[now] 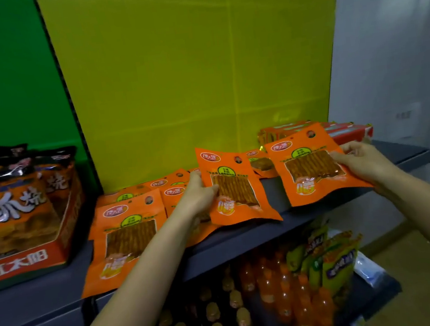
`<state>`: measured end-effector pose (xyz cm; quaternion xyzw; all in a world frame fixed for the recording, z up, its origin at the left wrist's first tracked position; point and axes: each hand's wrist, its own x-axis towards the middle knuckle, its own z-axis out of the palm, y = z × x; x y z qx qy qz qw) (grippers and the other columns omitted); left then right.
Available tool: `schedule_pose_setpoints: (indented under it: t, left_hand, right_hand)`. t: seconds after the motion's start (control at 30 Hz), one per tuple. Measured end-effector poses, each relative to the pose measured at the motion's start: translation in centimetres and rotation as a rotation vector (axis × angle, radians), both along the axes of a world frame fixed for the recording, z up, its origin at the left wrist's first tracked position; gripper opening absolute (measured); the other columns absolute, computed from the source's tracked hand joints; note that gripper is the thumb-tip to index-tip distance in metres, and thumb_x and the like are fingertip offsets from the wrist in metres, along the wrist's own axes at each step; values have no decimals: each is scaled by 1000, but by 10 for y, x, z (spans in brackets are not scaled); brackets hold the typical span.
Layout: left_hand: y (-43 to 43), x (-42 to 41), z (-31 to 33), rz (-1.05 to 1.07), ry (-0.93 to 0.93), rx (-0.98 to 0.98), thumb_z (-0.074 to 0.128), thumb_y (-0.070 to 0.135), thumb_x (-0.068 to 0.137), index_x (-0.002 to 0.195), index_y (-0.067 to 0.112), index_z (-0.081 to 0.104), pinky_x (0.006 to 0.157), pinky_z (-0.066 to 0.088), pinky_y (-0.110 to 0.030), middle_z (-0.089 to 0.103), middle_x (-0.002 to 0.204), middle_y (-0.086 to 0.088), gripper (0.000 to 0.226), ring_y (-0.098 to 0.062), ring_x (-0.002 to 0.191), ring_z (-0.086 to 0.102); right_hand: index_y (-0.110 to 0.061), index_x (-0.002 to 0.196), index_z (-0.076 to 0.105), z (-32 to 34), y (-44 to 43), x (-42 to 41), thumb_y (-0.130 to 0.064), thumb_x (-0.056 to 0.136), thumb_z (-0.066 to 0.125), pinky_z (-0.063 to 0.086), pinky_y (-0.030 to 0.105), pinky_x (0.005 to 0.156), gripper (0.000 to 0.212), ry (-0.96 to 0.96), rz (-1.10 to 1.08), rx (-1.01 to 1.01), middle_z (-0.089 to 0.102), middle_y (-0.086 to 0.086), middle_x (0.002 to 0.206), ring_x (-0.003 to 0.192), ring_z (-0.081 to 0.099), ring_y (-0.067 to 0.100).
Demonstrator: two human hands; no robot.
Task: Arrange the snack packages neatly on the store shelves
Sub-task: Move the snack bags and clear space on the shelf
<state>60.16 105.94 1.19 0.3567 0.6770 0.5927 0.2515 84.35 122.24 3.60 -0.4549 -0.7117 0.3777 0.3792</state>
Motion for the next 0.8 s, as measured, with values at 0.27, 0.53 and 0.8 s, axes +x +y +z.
schedule_pose_setpoints:
  t: [0.27, 0.53, 0.8]
  left_hand:
    - [35, 13, -10, 174, 107, -179, 50, 9, 94, 117, 12, 42, 84, 53, -46, 58, 118, -17, 25, -30, 98, 61]
    - [59, 39, -11, 346, 214, -299, 51, 2, 92, 139, 10, 29, 79, 55, -40, 49, 133, -16, 52, -29, 98, 61]
    - [75, 59, -17, 543, 511, -408, 53, -3, 87, 139, 3, 29, 99, 44, -39, 42, 141, -17, 58, -33, 126, 47]
  right_hand:
    - [-14, 90, 57, -18, 72, -31, -25, 92, 57, 41, 24, 59, 10, -79, 181, -41, 64, 12, 94, 76, 59, 21]
    - [-10, 88, 55, -35, 112, -41, -25, 91, 56, 36, 29, 70, 15, -372, 265, 216, 58, 6, 85, 89, 58, 28]
    - [-5, 95, 60, -36, 126, -34, -35, 92, 51, 47, 37, 74, 31, -667, 286, 527, 63, 15, 102, 97, 60, 34]
